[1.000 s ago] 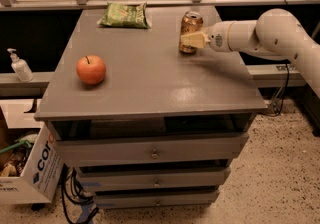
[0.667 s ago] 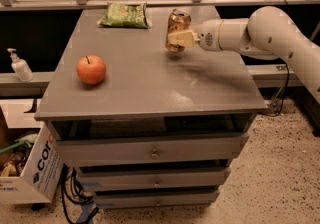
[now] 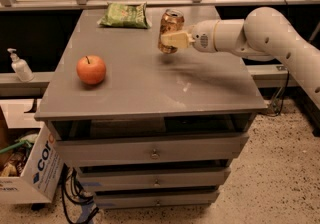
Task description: Move orange can near apple
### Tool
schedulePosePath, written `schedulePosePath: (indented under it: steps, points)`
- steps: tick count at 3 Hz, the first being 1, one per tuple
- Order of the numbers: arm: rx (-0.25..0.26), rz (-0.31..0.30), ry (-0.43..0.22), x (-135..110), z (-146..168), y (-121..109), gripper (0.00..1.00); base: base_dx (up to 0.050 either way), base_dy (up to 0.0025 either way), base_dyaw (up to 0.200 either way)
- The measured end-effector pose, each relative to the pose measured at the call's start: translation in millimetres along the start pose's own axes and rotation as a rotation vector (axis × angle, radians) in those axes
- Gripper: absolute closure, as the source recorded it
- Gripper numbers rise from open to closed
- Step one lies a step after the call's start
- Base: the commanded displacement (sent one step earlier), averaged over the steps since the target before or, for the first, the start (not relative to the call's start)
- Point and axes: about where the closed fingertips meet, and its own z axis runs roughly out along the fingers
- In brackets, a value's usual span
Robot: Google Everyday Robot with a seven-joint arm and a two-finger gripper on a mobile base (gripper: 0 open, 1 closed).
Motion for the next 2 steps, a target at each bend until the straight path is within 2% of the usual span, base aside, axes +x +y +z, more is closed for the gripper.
schedulePosePath:
  steps: [1,2]
  points:
    - [-0.110,-0.022,0.003,4.9,10.2,43.7,1.00,0.000,0.00000,0.000]
    - [-0.189,-0.078,0.044,20.3,28.0,76.9,1.00,0.000,0.00000,0.000]
